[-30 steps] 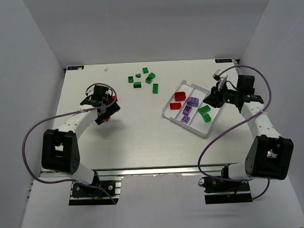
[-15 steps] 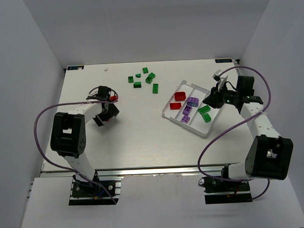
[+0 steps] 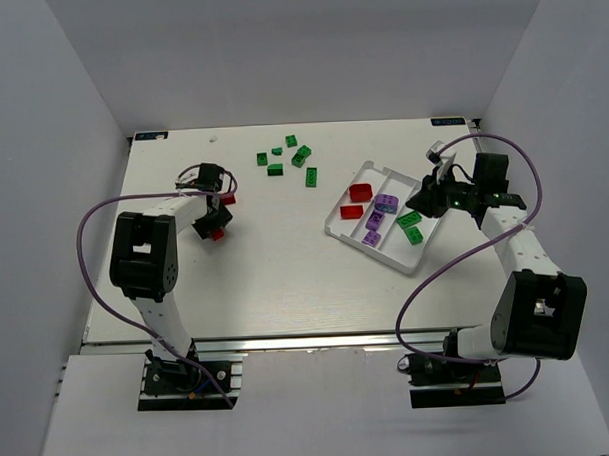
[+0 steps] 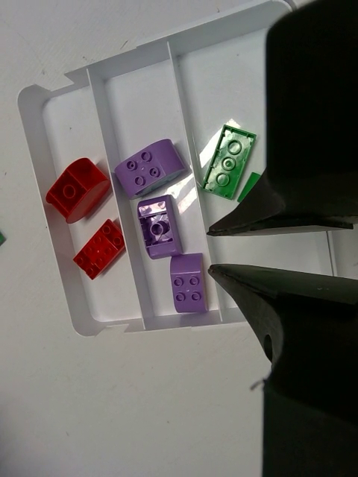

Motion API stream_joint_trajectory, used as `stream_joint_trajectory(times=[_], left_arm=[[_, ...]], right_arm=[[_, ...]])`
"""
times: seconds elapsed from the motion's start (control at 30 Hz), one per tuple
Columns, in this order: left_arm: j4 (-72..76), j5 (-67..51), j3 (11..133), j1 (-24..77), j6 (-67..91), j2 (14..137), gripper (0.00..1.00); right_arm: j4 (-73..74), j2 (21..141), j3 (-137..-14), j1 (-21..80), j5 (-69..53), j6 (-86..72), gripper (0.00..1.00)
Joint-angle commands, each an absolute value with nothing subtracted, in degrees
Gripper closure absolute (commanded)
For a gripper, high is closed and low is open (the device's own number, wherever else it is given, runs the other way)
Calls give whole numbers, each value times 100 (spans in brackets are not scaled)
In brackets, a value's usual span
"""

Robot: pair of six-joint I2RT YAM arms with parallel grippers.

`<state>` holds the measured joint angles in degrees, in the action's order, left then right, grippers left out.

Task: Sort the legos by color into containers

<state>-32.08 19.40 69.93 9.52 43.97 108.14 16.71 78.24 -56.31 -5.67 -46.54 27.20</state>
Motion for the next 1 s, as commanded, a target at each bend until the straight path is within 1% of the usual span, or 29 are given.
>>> stream_joint_trajectory(times=[0.0, 0.07, 0.1, 0.17, 0.2, 0.3, 0.4, 0.47, 0.73, 0.97], left_arm=[[-3155, 1969, 7023, 923, 4403, 10828, 42], [-3120, 1934, 6970, 932, 4403, 10784, 51], [-3103, 1890, 6926, 923, 4386, 10749, 57], [-3085, 1820, 6900, 923, 4386, 10679, 63], [-3068, 1750, 6856, 923, 4386, 10644, 68], [-3006, 1600, 6785, 932, 4377, 10460, 79], [-2796, 1075, 6566, 940, 4316, 10161, 90], [-2691, 836, 6495, 993, 4289, 9985, 94], [-2023, 238, 6214, 1590, 4289, 8905, 97], [-1433, 9, 6389, 2477, 4263, 8876, 97]], right_arm=[[1556, 7708, -5572, -606, -4693, 2681, 72], [1556, 7717, -5572, -606, -4702, 2672, 72], [1564, 7708, -5572, -606, -4693, 2672, 72], [1564, 7726, -5581, -606, -4702, 2672, 72], [1556, 7734, -5590, -606, -4711, 2672, 72], [1564, 7734, -5616, -606, -4711, 2663, 72], [1669, 7734, -5642, -606, -4711, 2724, 69], [1722, 7734, -5643, -606, -4737, 2760, 67], [1749, 7778, -5695, -606, -4825, 2698, 65], [1837, 7664, -5739, -606, -4851, 2698, 65]])
